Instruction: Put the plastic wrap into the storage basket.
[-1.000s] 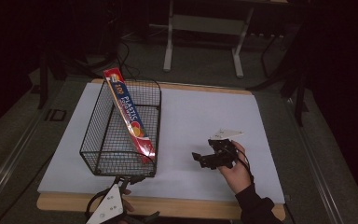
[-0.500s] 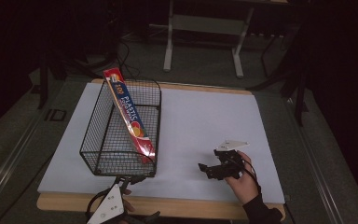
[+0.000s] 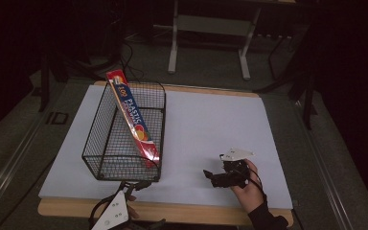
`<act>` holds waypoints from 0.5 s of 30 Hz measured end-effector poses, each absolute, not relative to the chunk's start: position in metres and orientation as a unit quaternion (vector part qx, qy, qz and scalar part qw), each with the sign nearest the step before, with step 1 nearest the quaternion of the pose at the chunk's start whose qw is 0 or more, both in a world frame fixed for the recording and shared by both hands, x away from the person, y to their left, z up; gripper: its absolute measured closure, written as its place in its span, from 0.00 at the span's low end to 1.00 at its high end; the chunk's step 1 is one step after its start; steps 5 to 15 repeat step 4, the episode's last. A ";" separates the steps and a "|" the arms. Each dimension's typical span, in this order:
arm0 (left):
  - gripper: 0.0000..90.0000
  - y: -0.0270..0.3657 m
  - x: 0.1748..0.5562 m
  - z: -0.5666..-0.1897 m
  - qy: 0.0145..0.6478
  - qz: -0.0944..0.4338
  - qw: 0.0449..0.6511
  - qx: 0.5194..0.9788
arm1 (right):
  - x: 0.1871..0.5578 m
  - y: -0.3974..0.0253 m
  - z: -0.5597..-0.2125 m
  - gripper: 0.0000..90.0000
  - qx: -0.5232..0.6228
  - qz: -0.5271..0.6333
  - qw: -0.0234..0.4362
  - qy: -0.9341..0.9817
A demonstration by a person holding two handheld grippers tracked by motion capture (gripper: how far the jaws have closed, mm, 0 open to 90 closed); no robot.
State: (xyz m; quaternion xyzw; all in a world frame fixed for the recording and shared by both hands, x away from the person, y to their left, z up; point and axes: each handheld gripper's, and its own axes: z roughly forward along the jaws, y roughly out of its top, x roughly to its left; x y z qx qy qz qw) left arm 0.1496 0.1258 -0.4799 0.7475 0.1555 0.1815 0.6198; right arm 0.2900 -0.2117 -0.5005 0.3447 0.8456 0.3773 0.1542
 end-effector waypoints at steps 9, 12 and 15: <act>0.01 0.126 0.149 -0.480 0.156 0.181 0.622 0.746 | 0.291 -0.211 -0.504 0.16 0.345 0.371 0.152 0.849; 0.01 0.126 0.149 -0.480 0.156 0.181 0.622 0.746 | 0.291 -0.211 -0.504 0.16 0.345 0.371 0.152 0.849; 0.01 0.126 0.149 -0.480 0.156 0.181 0.622 0.746 | 0.291 -0.211 -0.504 0.16 0.345 0.371 0.152 0.849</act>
